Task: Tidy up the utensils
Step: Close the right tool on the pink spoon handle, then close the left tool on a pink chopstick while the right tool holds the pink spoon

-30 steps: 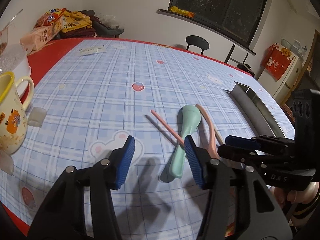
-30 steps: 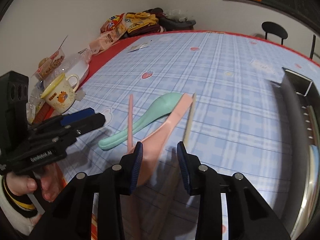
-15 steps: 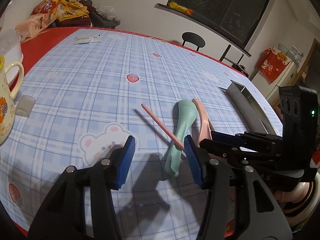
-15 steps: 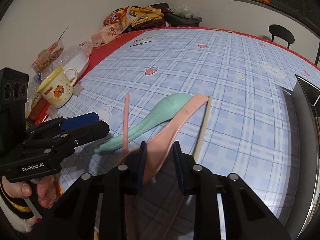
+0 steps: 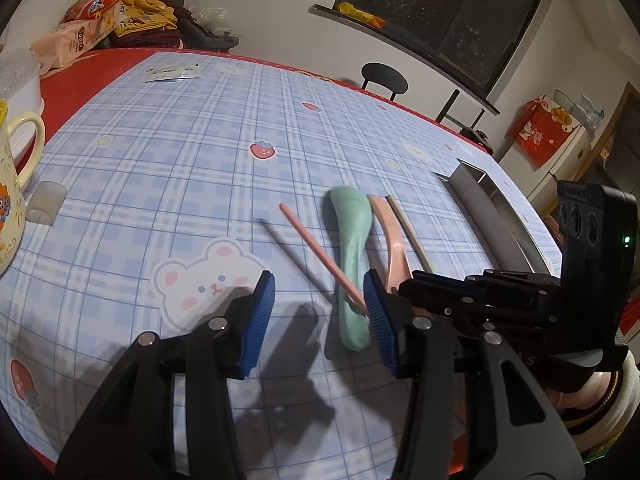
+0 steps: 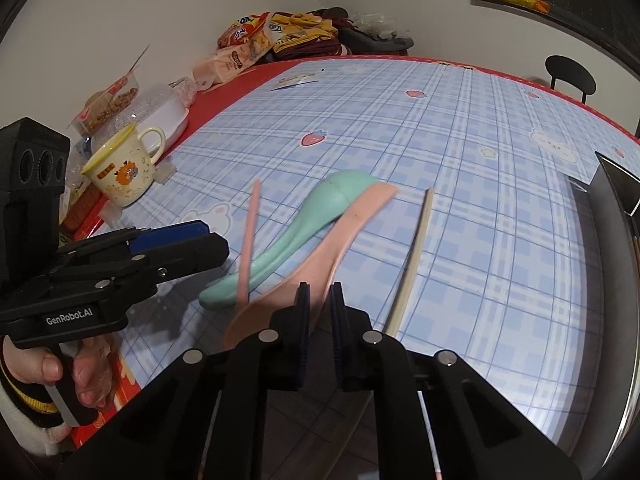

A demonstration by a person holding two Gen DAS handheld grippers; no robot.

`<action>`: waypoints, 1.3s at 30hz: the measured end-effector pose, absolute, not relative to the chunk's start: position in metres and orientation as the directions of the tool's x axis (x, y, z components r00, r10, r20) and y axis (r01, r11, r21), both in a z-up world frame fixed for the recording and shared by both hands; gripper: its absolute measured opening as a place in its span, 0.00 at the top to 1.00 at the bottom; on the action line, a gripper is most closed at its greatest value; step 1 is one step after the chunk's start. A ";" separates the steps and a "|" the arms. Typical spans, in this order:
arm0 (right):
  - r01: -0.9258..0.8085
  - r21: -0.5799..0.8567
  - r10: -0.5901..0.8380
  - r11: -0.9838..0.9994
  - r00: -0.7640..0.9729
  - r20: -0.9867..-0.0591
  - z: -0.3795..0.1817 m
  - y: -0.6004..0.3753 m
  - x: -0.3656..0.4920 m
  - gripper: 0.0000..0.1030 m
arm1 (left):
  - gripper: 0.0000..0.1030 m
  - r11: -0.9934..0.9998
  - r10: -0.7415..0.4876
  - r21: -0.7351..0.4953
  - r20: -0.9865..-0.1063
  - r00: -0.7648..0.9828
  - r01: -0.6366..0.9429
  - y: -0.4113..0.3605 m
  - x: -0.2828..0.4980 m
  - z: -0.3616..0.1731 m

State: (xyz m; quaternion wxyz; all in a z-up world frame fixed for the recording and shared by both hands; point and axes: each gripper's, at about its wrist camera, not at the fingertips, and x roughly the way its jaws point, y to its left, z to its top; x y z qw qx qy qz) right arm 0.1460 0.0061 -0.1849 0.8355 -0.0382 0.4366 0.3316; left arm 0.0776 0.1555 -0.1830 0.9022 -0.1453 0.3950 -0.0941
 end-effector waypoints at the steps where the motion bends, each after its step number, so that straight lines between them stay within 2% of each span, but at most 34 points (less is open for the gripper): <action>1: -0.587 0.227 0.521 0.777 0.398 -0.755 -0.185 0.007 0.146 0.90 | 0.55 0.942 -0.282 -0.331 -0.688 0.669 0.057 0.154 0.078 -0.183; 4: -0.589 0.257 0.542 0.766 0.378 -0.750 -0.185 0.006 0.148 0.86 | 0.56 0.944 -0.280 -0.325 -0.691 0.666 0.060 0.153 0.078 -0.183; 9: -0.619 0.244 0.549 0.747 0.368 -0.750 -0.183 0.012 0.145 0.73 | 0.56 0.941 -0.287 -0.333 -0.694 0.660 0.059 0.153 0.080 -0.184; 16: -0.648 0.124 0.480 0.751 0.408 -0.777 -0.182 0.031 0.140 0.71 | 0.57 0.937 -0.299 -0.343 -0.698 0.651 0.062 0.154 0.083 -0.186; 20: -0.662 0.102 0.471 0.742 0.407 -0.783 -0.182 0.036 0.137 0.82 | 0.57 0.931 -0.305 -0.361 -0.697 0.648 0.050 0.158 0.084 -0.188; 24: -0.662 0.118 0.478 0.740 0.395 -0.784 -0.182 0.034 0.135 0.88 | 0.58 0.933 -0.303 -0.356 -0.700 0.647 0.053 0.157 0.083 -0.188; 27: -0.644 0.142 0.485 0.751 0.395 -0.780 -0.180 0.024 0.135 0.92 | 0.64 0.936 -0.300 -0.347 -0.707 0.641 0.056 0.155 0.084 -0.188; 31: -0.624 0.168 0.491 0.763 0.390 -0.779 -0.179 0.012 0.133 0.93 | 0.70 0.960 -0.261 -0.267 -0.730 0.631 0.089 0.141 0.083 -0.183; 33: -0.622 0.169 0.489 0.765 0.390 -0.780 -0.179 0.008 0.130 0.93 | 0.70 0.966 -0.250 -0.235 -0.734 0.631 0.109 0.133 0.080 -0.179; 36: -0.624 0.171 0.492 0.762 0.387 -0.780 -0.179 0.005 0.126 0.93 | 0.70 0.955 -0.288 -0.269 -0.734 0.614 0.127 0.125 0.073 -0.175; 39: -0.627 0.174 0.498 0.759 0.387 -0.776 -0.180 0.004 0.123 0.93 | 0.70 0.961 -0.272 -0.242 -0.747 0.606 0.133 0.114 0.067 -0.174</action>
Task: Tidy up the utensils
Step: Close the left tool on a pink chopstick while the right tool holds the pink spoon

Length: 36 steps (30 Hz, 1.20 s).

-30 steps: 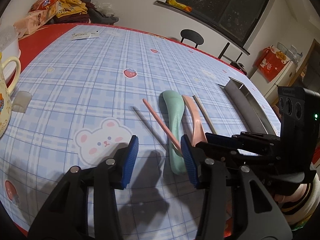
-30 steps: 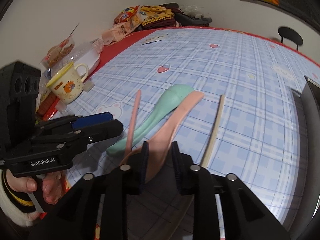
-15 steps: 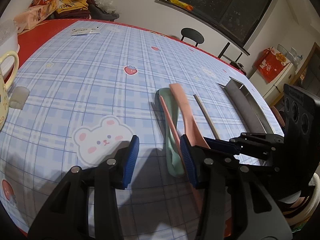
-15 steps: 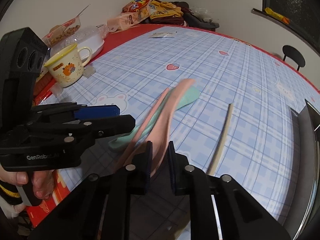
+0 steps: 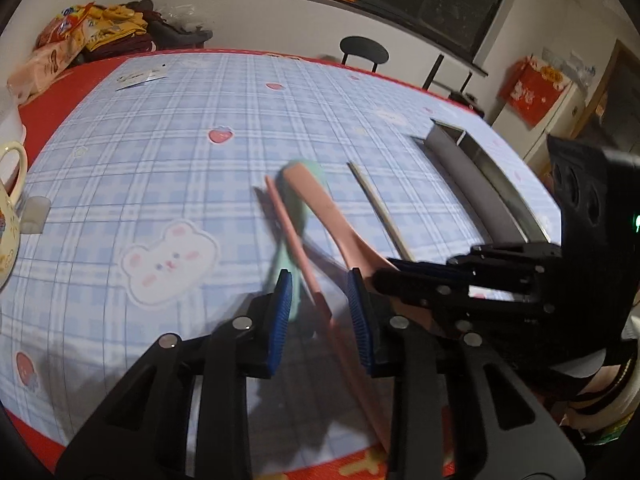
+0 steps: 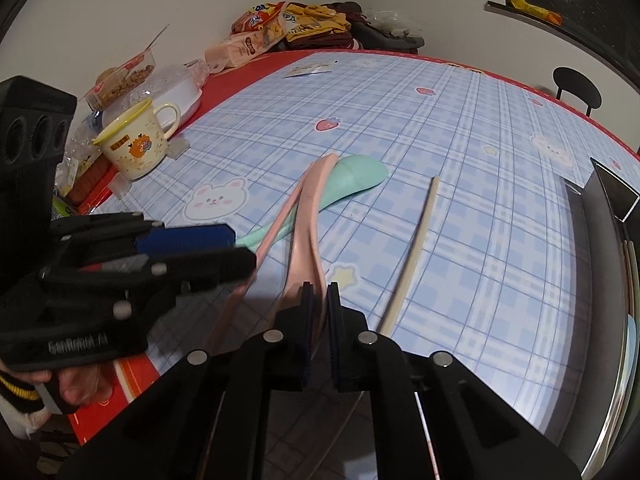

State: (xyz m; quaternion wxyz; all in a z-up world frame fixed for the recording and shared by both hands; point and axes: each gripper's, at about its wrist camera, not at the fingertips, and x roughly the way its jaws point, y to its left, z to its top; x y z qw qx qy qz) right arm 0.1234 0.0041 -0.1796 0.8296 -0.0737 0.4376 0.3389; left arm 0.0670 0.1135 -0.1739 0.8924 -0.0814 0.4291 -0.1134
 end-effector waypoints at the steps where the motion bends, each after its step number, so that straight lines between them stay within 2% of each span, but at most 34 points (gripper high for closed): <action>1: -0.628 0.179 0.503 0.758 0.386 -0.773 -0.180 0.002 0.122 0.93 | 0.70 0.965 -0.261 -0.227 -0.751 0.606 0.133 0.110 0.065 -0.173; 4: -0.625 0.197 0.515 0.755 0.381 -0.768 -0.181 -0.002 0.121 0.92 | 0.70 0.971 -0.237 -0.204 -0.764 0.599 0.124 0.105 0.062 -0.173; 8: -0.621 0.218 0.528 0.753 0.373 -0.763 -0.182 -0.006 0.121 0.92 | 0.77 0.975 -0.222 -0.188 -0.764 0.605 0.120 0.099 0.053 -0.168; 13: -0.617 0.250 0.548 0.747 0.357 -0.756 -0.183 -0.009 0.124 0.92 | 0.77 0.973 -0.232 -0.182 -0.772 0.591 0.144 0.092 0.039 -0.167; 20: -0.569 0.261 0.535 0.780 0.388 -0.750 -0.182 -0.019 0.128 0.92 | 0.76 0.986 -0.164 -0.113 -0.817 0.553 0.127 0.086 0.036 -0.186; 28: -0.556 0.277 0.541 0.784 0.392 -0.744 -0.184 -0.022 0.129 0.93 | 0.76 0.991 -0.084 -0.005 -0.812 0.577 0.137 0.079 0.047 -0.187; 32: -0.548 0.285 0.543 0.787 0.395 -0.741 -0.184 -0.025 0.130 0.93 | 0.84 0.991 -0.065 0.016 -0.802 0.594 0.130 0.081 0.050 -0.188; 36: -0.557 0.280 0.546 0.782 0.397 -0.738 -0.183 -0.024 0.127 0.94 | 0.87 0.992 -0.096 -0.028 -0.791 0.604 0.121 0.089 0.049 -0.188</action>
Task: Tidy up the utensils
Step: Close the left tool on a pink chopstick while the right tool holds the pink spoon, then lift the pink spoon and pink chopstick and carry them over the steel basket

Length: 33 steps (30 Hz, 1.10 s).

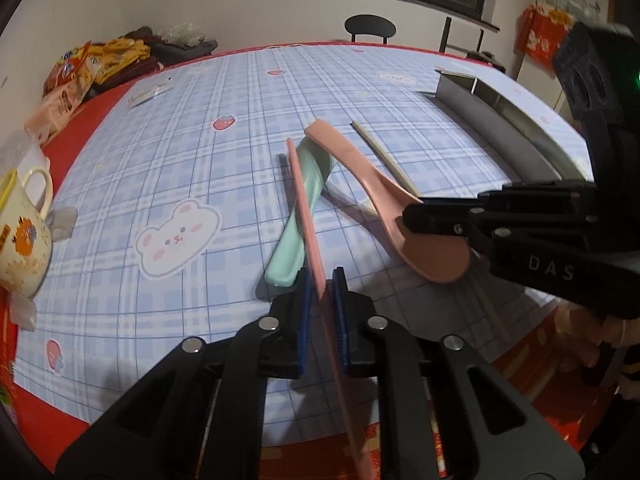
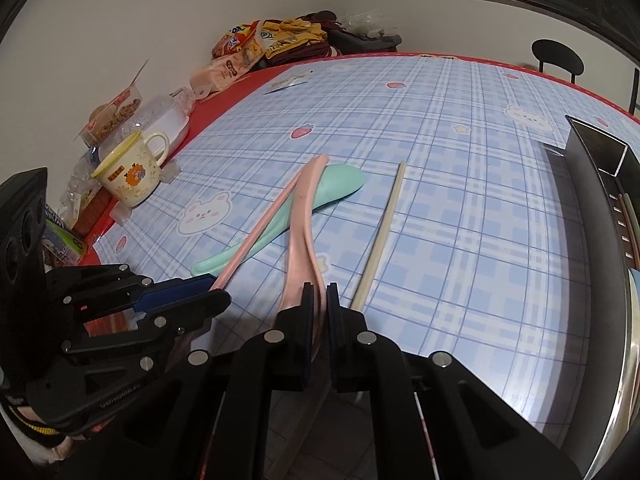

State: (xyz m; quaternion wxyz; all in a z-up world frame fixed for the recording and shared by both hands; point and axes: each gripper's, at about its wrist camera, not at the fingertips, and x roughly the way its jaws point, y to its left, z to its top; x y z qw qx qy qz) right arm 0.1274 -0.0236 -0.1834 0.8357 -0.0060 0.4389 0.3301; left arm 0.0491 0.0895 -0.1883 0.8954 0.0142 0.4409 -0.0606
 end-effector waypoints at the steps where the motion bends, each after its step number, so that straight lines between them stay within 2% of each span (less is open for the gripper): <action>1: -0.558 0.280 0.548 0.781 0.396 -0.737 -0.183 -0.024 0.127 0.94 | 0.87 0.992 -0.102 -0.036 -0.790 0.604 0.120 0.090 0.049 -0.189; 15: -0.553 0.333 0.582 0.764 0.367 -0.725 -0.185 -0.030 0.132 0.94 | 0.87 0.993 -0.086 -0.018 -0.783 0.616 0.117 0.086 0.047 -0.190; 24: -0.554 0.364 0.611 0.749 0.365 -0.702 -0.184 -0.036 0.132 0.94 | 0.90 0.990 -0.138 -0.107 -0.773 0.620 0.086 0.102 0.047 -0.189; 33: -0.553 0.370 0.620 0.747 0.377 -0.688 -0.181 -0.040 0.131 0.94 | 0.90 0.969 -0.215 -0.240 -0.719 0.661 0.054 0.124 0.039 -0.184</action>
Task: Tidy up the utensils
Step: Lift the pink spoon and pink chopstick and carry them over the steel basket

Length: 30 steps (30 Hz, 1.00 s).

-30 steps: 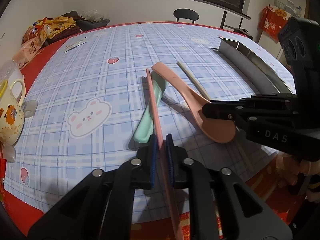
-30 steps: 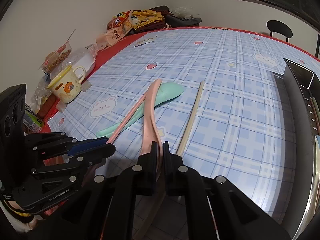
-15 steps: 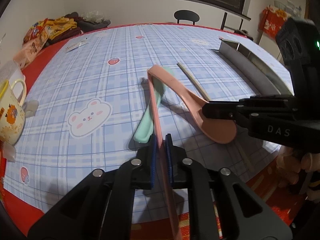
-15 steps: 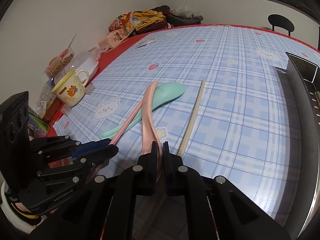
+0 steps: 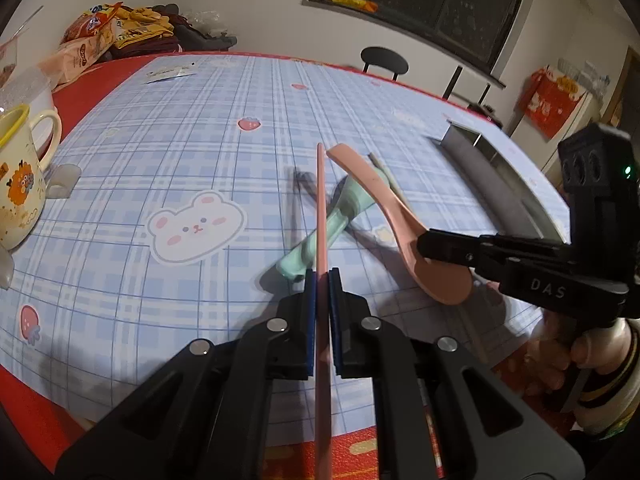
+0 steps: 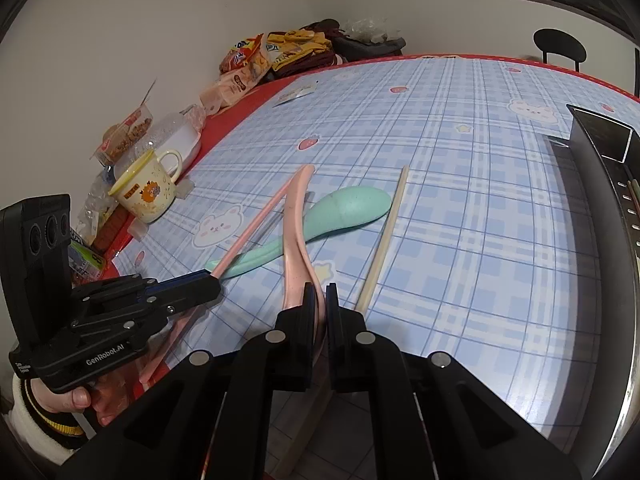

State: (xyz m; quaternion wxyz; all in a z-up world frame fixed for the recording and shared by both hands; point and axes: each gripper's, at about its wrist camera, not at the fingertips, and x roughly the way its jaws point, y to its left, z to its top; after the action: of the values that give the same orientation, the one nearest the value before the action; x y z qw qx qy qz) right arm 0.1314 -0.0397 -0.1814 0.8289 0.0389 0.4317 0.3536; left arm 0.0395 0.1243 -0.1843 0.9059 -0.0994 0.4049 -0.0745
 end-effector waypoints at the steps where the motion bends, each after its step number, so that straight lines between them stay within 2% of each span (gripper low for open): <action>1: -0.552 0.373 0.623 0.746 0.380 -0.684 -0.181 -0.041 0.131 0.94 | 0.90 0.967 -0.218 -0.249 -0.712 0.667 0.049 0.126 0.038 -0.183; 9: -0.542 0.376 0.624 0.751 0.400 -0.671 -0.179 -0.045 0.131 0.94 | 0.90 0.942 -0.254 -0.336 -0.661 0.706 0.024 0.143 0.031 -0.180; 17: -0.518 0.382 0.625 0.766 0.459 -0.632 -0.161 -0.061 0.124 0.94 | 0.90 0.949 -0.232 -0.314 -0.663 0.712 0.017 0.137 0.030 -0.168; 24: -0.455 0.414 0.614 0.789 0.564 -0.551 -0.132 -0.127 0.116 0.94 | 0.90 0.931 -0.289 -0.357 -0.585 0.758 0.080 0.114 0.037 -0.122; 30: -0.305 0.444 0.527 0.843 0.638 -0.561 -0.142 -0.201 0.112 0.94 | 0.90 0.887 -0.395 -0.438 -0.554 0.733 0.147 0.061 0.068 -0.112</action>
State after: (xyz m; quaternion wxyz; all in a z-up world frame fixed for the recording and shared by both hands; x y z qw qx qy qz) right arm 0.1121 -0.2013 -0.1424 0.8916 0.1558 0.3556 0.2332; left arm 0.0681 0.0613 -0.1123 0.9123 -0.1855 0.3336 -0.1486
